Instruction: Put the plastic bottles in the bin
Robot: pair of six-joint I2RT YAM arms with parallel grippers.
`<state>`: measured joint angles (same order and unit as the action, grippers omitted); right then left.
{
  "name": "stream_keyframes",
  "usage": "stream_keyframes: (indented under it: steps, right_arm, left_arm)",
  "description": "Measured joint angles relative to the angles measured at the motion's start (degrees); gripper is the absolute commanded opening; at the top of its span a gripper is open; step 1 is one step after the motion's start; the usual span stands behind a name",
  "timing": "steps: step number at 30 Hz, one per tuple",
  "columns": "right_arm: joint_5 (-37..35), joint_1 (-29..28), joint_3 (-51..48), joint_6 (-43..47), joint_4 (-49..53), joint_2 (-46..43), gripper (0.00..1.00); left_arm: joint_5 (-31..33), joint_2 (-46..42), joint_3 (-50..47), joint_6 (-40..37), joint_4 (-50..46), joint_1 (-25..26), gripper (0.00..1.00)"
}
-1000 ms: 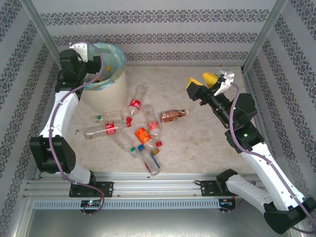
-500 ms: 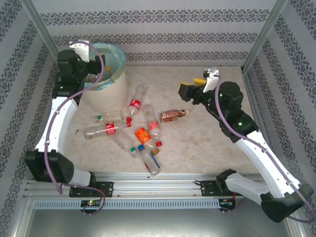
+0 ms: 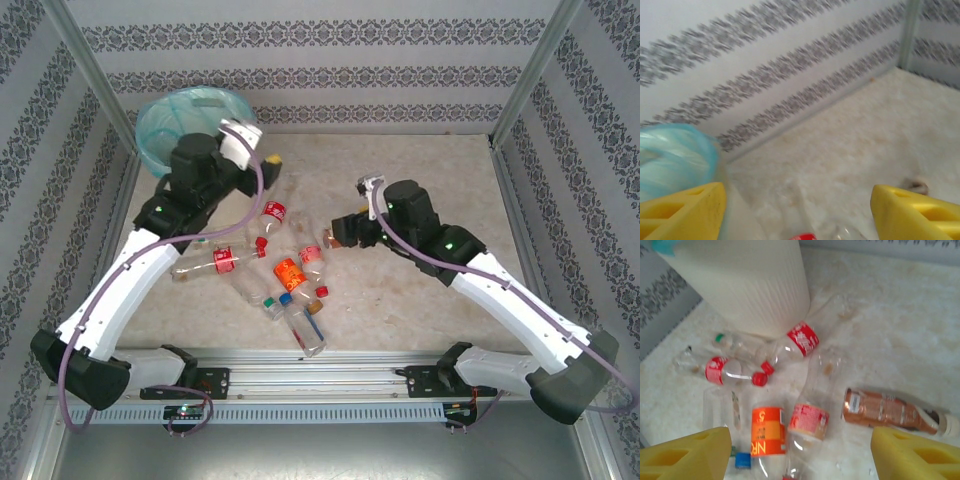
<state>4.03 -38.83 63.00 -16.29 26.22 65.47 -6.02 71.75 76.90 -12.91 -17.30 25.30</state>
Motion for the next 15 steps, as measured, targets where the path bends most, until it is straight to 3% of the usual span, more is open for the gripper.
stream_keyframes:
  steps: [6, 15]
  right_arm:
    - [-1.4, -1.9, -4.9, -2.9, 1.9, 2.6, 0.72]
    - [-1.5, -9.7, -8.1, -10.3, 3.0, 9.6, 0.71]
  left_arm:
    - [-3.5, -0.2, -7.8, -3.8, -1.5, 4.0, 0.79]
    - [-6.6, -1.5, -12.6, -7.1, -1.4, 4.7, 0.81]
